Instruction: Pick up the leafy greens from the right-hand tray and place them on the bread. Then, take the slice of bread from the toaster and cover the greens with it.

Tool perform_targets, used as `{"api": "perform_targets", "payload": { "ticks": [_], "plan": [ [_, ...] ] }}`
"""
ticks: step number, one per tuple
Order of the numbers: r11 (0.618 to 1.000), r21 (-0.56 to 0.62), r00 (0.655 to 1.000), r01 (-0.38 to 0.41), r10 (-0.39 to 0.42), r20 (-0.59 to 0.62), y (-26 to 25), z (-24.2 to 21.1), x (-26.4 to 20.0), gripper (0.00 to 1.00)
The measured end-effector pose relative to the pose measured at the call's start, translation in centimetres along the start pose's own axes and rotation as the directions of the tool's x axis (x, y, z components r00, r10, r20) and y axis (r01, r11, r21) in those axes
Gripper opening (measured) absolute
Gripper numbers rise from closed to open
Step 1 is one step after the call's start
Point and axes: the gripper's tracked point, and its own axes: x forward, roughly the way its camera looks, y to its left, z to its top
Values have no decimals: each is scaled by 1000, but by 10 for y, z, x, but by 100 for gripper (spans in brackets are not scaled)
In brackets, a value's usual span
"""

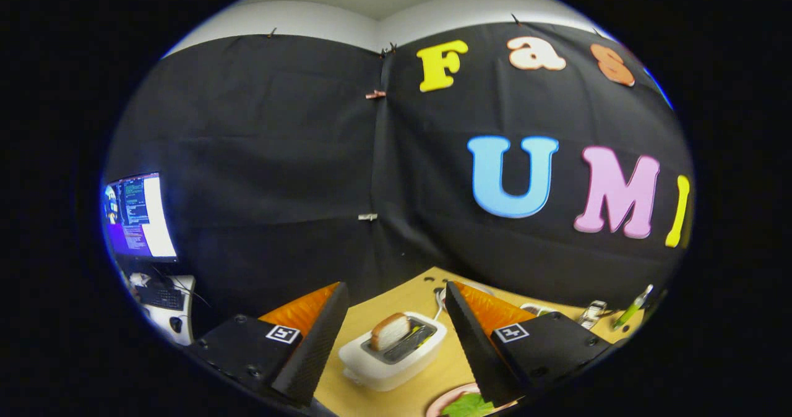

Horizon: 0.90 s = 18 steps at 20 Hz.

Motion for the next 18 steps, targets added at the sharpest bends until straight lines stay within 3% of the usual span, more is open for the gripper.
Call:
{"api": "perform_targets", "payload": {
  "ticks": [3, 6, 11, 15, 16, 17, 18],
  "plan": [
    [990, 138, 993, 6, 10, -118, 3, -40, 39, 97],
    [956, 288, 975, 50, 16, -220, 0, -78, 78, 97],
    [910, 393, 933, 131, 21, -359, -2, -147, 133, 96],
    [889, 414, 917, 196, -17, -398, -11, -175, 151, 88],
    [890, 407, 916, 208, -31, -401, -16, -175, 152, 77],
    [887, 406, 912, 218, -37, -409, -19, -178, 152, 75],
    [879, 408, 900, 247, -53, -432, -24, -183, 150, 60]
  ]
}}
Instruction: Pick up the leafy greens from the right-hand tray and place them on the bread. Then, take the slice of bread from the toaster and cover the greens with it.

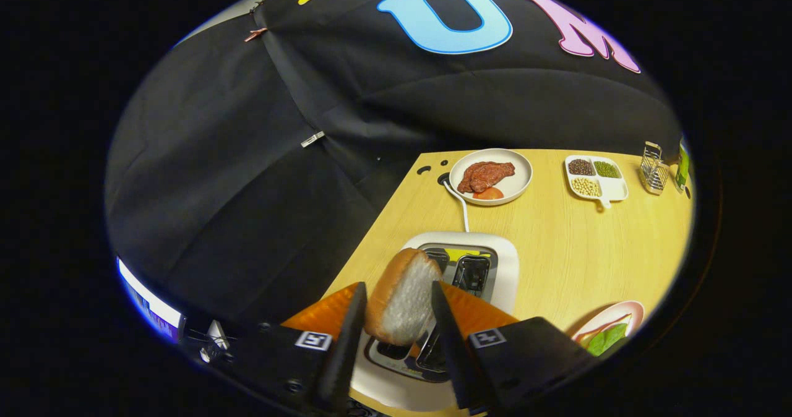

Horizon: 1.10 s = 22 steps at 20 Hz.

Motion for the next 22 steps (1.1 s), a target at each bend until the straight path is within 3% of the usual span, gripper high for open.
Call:
{"api": "perform_targets", "payload": {
  "ticks": [3, 4, 14, 18, 22],
  "plan": [
    [999, 14, 999, 35, -34, -20, -10, -1, 1, 15],
    [999, 9, 999, 35, -34, -19, -10, 1, -1, 13],
    [999, 49, 992, -21, 14, 129, 8, 55, -65, 10],
    [994, 84, 980, -64, 47, 194, 8, 77, -107, 10],
    [994, 97, 963, -46, 18, 269, -13, 88, -158, 10]
  ]
}}
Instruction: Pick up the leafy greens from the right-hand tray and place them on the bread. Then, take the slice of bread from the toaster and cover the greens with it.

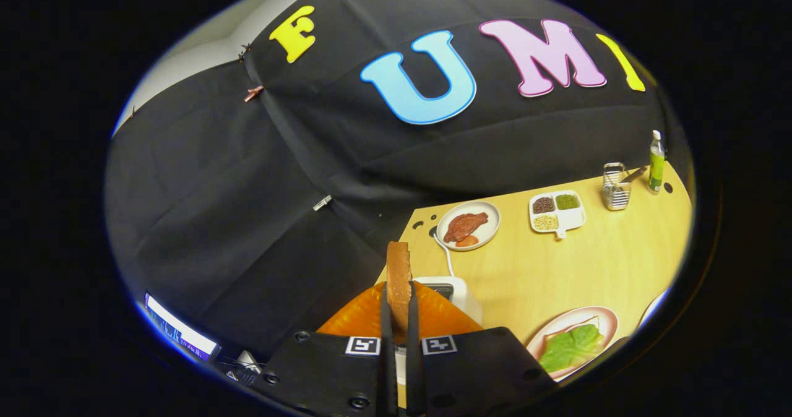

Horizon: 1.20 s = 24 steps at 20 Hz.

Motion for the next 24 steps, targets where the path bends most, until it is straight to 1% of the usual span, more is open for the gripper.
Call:
{"api": "perform_targets", "payload": {
  "ticks": [2, 5, 8, 11, 15, 20, 23, 24],
  "plan": [
    [1000, -4, 999, 17, -17, 29, -18, 9, -22, 10],
    [998, -3, 997, 68, -68, 38, -65, 9, -51, 10],
    [992, -22, 992, 123, -122, 25, -119, -6, -73, 10],
    [983, -23, 983, 183, -184, -28, -169, -42, -86, 10],
    [980, -12, 976, 196, -197, -96, -202, -83, -84, 10],
    [986, 44, 976, 164, -155, -149, -211, -120, -67, 10],
    [980, 88, 968, 176, -156, -194, -229, -142, -56, 10],
    [978, 78, 962, 193, -173, -213, -241, -150, -53, 10]
  ]
}}
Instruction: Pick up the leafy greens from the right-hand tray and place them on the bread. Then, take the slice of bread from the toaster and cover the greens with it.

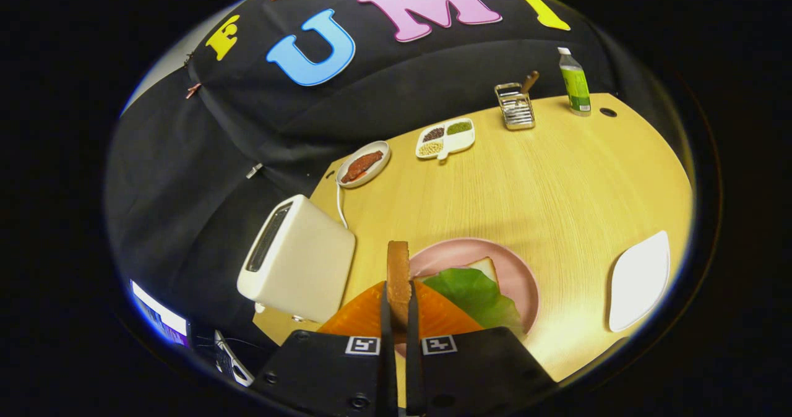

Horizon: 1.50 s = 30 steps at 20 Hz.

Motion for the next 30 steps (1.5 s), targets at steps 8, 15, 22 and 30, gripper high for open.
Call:
{"api": "perform_targets", "payload": {
  "ticks": [8, 15, 22, 30],
  "plan": [
    [984, -129, 990, 119, -128, -62, -61, -20, 26, 10],
    [923, -276, 959, 266, -284, -25, -95, -21, 24, 52],
    [890, -343, 952, 299, -300, 52, -98, -3, 12, 91],
    [889, -373, 949, 267, -175, 264, -60, 62, -58, 100]
  ]
}}
